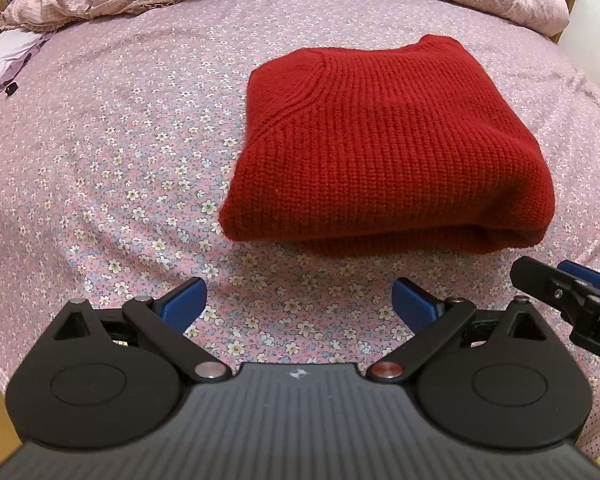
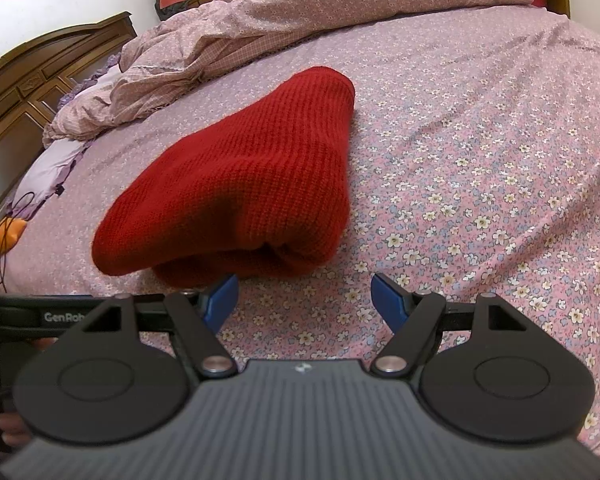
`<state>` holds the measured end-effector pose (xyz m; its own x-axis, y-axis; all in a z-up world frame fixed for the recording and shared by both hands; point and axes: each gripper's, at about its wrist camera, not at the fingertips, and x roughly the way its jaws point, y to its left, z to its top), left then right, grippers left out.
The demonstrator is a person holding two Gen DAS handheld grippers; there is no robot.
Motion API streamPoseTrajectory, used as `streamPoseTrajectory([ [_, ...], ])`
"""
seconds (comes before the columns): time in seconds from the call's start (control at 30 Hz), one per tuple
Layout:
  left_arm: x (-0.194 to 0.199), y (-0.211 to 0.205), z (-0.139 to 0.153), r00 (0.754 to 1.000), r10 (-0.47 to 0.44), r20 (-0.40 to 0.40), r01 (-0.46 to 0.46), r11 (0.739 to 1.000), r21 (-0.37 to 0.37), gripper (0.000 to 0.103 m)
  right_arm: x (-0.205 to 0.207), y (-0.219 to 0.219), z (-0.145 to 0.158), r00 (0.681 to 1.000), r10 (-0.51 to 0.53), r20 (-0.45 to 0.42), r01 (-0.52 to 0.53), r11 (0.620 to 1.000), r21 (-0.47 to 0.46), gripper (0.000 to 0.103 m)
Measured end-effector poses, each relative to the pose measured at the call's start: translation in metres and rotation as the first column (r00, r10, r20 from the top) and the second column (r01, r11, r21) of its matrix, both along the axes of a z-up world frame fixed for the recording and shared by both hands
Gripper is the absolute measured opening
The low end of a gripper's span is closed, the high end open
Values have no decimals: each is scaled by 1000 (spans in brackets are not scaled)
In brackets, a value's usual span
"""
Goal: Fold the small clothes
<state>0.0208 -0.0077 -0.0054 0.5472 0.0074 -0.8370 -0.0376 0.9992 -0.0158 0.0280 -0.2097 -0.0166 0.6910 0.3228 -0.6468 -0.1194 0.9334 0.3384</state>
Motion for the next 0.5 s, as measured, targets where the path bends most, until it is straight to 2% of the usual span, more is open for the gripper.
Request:
streamPoseTrajectory([
  [0.5, 0, 0, -1, 1000, -1, -1, 1, 1000, 0, 101, 0, 0, 0, 1000, 0, -1, 0, 1000, 0, 75],
])
